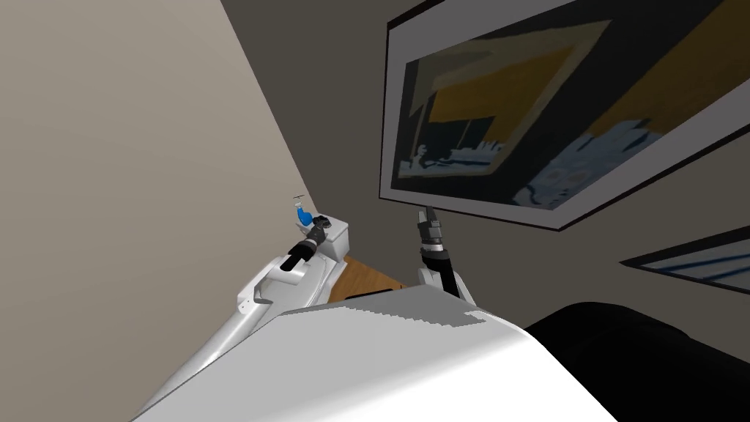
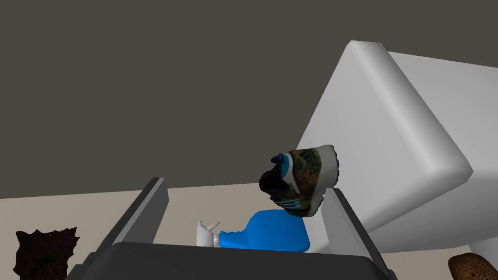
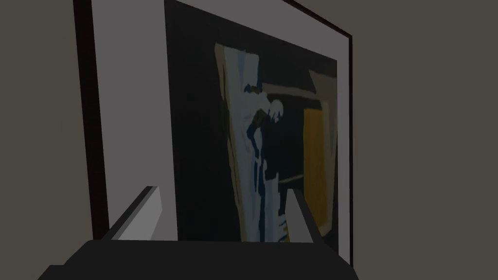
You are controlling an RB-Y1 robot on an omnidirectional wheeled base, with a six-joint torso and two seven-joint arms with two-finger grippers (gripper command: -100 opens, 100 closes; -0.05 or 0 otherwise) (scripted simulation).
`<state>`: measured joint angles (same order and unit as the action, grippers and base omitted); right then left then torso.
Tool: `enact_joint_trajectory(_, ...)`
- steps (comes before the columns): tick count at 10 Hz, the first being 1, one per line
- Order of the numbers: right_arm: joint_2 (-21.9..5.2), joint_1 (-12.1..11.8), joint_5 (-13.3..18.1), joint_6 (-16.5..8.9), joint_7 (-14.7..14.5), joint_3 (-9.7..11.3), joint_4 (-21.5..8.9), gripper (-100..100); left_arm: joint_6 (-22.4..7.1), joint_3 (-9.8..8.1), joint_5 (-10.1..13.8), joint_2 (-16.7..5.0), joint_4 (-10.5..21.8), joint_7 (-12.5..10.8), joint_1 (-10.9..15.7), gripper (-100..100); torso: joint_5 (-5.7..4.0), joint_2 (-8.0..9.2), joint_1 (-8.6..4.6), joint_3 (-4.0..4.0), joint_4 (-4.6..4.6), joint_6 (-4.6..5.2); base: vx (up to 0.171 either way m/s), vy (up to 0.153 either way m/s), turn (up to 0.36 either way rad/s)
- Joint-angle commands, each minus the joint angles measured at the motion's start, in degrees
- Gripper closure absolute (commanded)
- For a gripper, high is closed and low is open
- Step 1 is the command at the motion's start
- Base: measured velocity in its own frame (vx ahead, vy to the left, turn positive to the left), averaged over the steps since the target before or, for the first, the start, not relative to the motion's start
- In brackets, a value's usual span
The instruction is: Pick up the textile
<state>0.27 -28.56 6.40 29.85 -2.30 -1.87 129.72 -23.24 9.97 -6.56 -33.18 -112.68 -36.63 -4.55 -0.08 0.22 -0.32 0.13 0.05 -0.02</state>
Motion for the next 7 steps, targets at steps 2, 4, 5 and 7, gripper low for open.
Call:
enact_joint_trajectory(2, 0.0, 0.0, 0.0, 0.0, 0.0, 0.0, 0.0, 0, 0.6, 0.32, -0.6, -2.1, 4.3, -1.2, 3.9, -100, 0.0, -0.01, 0.01, 0.0, 0.0, 0.0, -0.084, -0.084, 0.022)
enact_joint_trajectory(4, 0.0, 0.0, 0.0, 0.0, 0.0, 0.0, 0.0, 0, 0.7, 0.52, -0.9, -3.5, 7.6, -1.9, 7.2, -100, -0.02, -0.04, -0.07, -0.02, 0.0, 0.01, -0.067, -0.08, 0.021)
enact_joint_trajectory(5, 0.0, 0.0, 0.0, 0.0, 0.0, 0.0, 0.0, 0, 0.7, 0.69, -1.2, -4.7, 9.9, -2.6, 9.5, -100, -0.02, -0.05, -0.05, -0.03, -0.01, 0.01, -0.13, -0.124, 0.049)
enact_joint_trajectory(7, 0.0, 0.0, 0.0, 0.0, 0.0, 0.0, 0.0, 0, 0.7, 0.69, -1.2, -4.7, 11.8, -2.6, 11.3, -100, -0.05, 0.04, -0.17, 0.04, 0.02, 0.01, -0.052, -0.073, 0.008)
